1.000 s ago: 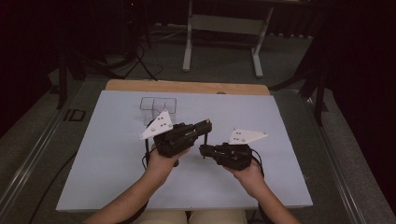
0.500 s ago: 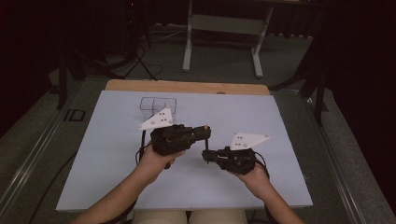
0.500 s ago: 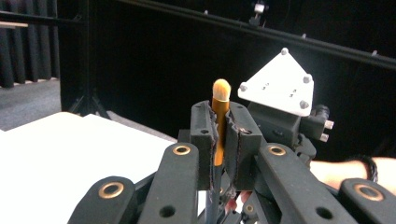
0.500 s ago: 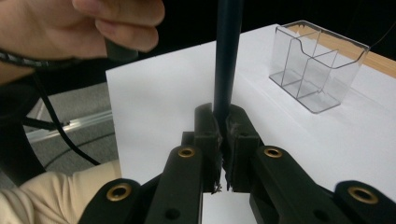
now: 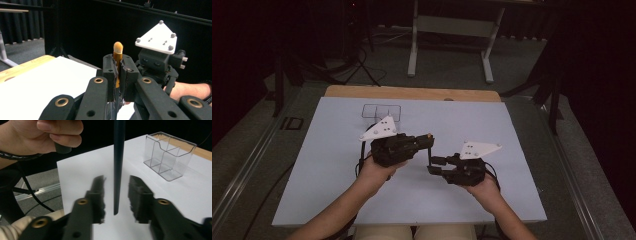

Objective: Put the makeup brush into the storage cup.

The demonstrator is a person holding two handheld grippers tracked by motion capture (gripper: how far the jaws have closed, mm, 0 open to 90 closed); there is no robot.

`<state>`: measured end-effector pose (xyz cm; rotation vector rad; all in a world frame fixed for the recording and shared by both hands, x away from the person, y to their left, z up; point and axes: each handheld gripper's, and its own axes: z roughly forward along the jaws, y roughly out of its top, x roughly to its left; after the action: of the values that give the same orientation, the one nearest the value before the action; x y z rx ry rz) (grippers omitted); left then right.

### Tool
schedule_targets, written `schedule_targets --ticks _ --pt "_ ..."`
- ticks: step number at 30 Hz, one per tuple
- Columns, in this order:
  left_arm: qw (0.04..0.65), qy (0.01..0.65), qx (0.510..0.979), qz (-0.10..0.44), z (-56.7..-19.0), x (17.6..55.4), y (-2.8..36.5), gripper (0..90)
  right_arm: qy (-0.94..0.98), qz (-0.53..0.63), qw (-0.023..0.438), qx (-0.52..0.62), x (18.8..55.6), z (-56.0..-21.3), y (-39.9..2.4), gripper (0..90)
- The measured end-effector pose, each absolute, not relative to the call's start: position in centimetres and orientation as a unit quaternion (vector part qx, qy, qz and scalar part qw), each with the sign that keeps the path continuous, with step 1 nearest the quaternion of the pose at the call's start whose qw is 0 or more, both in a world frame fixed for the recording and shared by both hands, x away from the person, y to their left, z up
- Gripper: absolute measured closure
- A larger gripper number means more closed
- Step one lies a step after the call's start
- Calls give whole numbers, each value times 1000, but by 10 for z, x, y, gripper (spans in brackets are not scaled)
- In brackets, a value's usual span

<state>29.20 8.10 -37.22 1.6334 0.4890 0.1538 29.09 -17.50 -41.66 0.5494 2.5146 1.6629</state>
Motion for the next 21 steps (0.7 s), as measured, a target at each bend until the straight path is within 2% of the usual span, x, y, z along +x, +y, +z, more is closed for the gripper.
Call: schedule_targets --ticks 4,13,21 --pt "655 223 719 72 -371 293 84 855 817 545 47 182 290 -414 -178 541" --pt "662 220 710 99 -370 297 99 855 809 552 60 192 289 -409 -188 292" --pt "658 225 708 124 -365 300 116 855 794 566 69 209 286 -406 -203 149"
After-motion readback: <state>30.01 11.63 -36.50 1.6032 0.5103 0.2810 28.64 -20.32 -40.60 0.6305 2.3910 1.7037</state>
